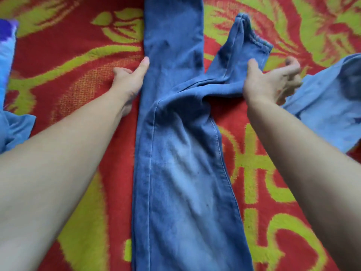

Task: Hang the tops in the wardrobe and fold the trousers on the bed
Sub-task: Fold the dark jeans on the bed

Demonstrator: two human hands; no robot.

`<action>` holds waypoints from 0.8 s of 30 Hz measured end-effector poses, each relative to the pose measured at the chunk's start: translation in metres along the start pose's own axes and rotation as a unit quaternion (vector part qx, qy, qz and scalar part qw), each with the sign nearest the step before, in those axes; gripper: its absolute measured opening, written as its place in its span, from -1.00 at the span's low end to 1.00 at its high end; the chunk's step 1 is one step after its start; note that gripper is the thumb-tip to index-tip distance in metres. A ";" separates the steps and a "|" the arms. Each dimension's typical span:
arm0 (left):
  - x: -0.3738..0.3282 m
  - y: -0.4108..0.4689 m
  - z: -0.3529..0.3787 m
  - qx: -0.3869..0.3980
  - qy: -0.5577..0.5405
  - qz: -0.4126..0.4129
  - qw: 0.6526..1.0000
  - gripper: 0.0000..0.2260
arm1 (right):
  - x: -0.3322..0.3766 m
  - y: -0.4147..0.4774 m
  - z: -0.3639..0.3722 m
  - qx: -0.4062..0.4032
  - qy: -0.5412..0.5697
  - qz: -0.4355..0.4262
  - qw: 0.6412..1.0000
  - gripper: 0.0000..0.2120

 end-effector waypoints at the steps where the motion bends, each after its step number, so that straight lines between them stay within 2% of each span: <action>1: -0.003 -0.004 -0.003 -0.016 0.009 -0.011 1.000 -0.43 | -0.019 0.004 0.005 0.050 -0.004 0.089 0.995 -0.24; 2: -0.009 -0.009 -0.006 -0.049 0.055 0.003 0.997 -0.46 | -0.032 0.004 0.014 0.120 0.022 0.152 0.981 -0.26; 3: -0.023 -0.016 -0.007 -0.092 0.142 0.056 0.984 -0.52 | -0.038 0.003 0.024 0.193 0.073 0.187 0.960 -0.41; 4: -0.042 -0.027 -0.001 -0.120 0.225 0.144 0.956 -0.58 | -0.039 0.002 0.027 0.240 0.116 0.202 0.942 -0.62; 5: -0.062 -0.040 0.014 -0.104 0.283 0.239 0.923 -0.59 | -0.038 0.002 0.027 0.265 0.138 0.204 0.932 -0.76; 6: -0.073 -0.052 0.034 -0.042 0.313 0.295 0.902 -0.58 | -0.036 0.003 0.029 0.287 0.149 0.201 0.925 -0.83; 8: -0.071 -0.063 0.072 0.110 0.330 0.275 0.896 -0.50 | -0.030 0.008 0.031 0.310 0.194 0.190 0.911 -0.87; 10: -0.066 -0.064 0.087 0.151 0.319 0.235 0.906 -0.55 | -0.013 0.013 0.028 0.317 0.261 0.168 0.896 -0.90; 12: -0.080 -0.067 0.086 0.119 0.214 0.263 0.933 -0.71 | 0.011 0.012 0.025 0.334 0.343 0.143 0.866 -0.79; 14: -0.097 -0.071 0.068 0.037 0.077 0.303 0.949 -0.79 | 0.040 0.009 0.022 0.356 0.390 0.089 0.845 -0.73; 17: -0.111 -0.072 0.032 -0.089 -0.042 0.328 0.940 -0.83 | 0.092 0.002 0.019 0.361 0.422 -0.003 0.832 -0.77; 19: -0.114 -0.068 0.017 -0.140 -0.045 0.333 0.931 -0.84 | 0.123 -0.005 0.023 0.354 0.429 -0.039 0.830 -0.74; 21: -0.111 -0.057 0.008 -0.174 -0.018 0.322 0.930 -0.85 | 0.142 -0.011 0.034 0.334 0.396 -0.066 0.853 -0.69; 24: -0.090 -0.027 0.011 -0.127 0.050 0.257 0.957 -0.86 | 0.132 -0.017 0.064 0.359 0.279 -0.017 0.891 -0.62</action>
Point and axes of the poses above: each hand's wrist, its own y-axis towards the middle knuckle, its own z-axis out of the palm, x = y × z, the point moved 7 cm from there along y, towards the middle knuckle, and after that the axes turned 6 degrees about z, right-handed, at the moved point
